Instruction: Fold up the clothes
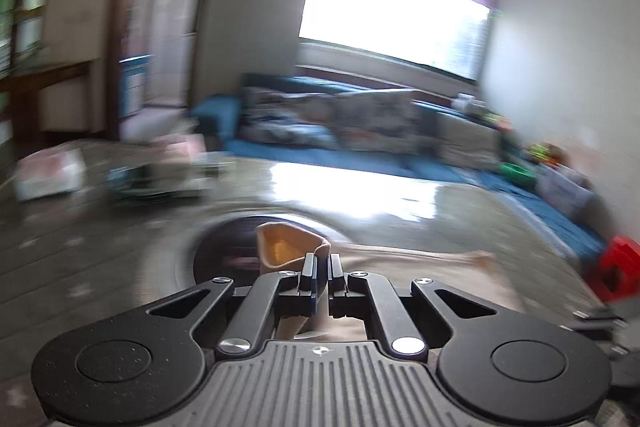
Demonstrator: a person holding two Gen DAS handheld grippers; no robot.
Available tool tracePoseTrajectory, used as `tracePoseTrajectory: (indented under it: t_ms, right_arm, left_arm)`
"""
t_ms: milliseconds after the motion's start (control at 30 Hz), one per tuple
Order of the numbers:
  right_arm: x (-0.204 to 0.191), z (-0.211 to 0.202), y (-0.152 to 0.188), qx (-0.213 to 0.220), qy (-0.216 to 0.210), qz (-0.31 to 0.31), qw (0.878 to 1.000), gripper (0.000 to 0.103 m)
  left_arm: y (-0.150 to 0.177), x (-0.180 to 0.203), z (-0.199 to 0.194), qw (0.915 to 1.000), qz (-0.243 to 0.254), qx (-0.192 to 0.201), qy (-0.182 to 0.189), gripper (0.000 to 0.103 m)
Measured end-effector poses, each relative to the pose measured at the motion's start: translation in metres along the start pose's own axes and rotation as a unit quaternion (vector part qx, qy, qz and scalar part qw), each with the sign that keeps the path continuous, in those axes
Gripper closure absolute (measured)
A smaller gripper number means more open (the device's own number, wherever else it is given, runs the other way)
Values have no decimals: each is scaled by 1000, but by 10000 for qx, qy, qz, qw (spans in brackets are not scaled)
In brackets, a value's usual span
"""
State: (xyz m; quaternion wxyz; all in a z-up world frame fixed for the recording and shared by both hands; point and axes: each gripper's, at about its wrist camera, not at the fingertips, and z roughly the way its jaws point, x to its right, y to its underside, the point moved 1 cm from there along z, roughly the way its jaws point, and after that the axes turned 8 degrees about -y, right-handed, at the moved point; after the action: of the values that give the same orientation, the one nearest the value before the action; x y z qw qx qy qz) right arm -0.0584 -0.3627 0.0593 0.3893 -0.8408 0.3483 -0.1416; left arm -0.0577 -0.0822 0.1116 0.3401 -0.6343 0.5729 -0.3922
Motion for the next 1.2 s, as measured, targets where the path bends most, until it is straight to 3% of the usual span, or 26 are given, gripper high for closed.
tracePoseTrajectory:
  t_ms: [133, 300, 467, 667, 800, 1000, 1200]
  right_arm:
    - [17, -17, 15, 96, 200, 269, 9994, 89]
    - [33, -34, 33, 162, 376, 595, 9974, 89]
    - [41, -43, 46, 185, 459, 816, 9954, 89]
    - [44, -45, 46, 217, 464, 956, 9941, 89]
    - [42, -41, 41, 258, 258, 1075, 9935, 89]
    - [30, -16, 35, 107, -70, 1041, 9945, 80]
    - [28, 6, 35, -96, -76, 1097, 9939, 78]
  left_arm:
    - [12, 59, -1, 9958, 488, -68, 777, 98]
    - [35, 110, 10, 9850, 896, -345, 1431, 98]
    - [63, 138, 25, 9767, 1283, -646, 1596, 96]
    - [79, 136, 23, 9663, 1515, -862, 1897, 86]
    - [73, 109, 21, 9713, 1453, -815, 1697, 86]
    - [61, 46, 41, 9861, 1246, -814, 739, 86]
    - [62, 10, 57, 9884, 1158, -933, 316, 86]
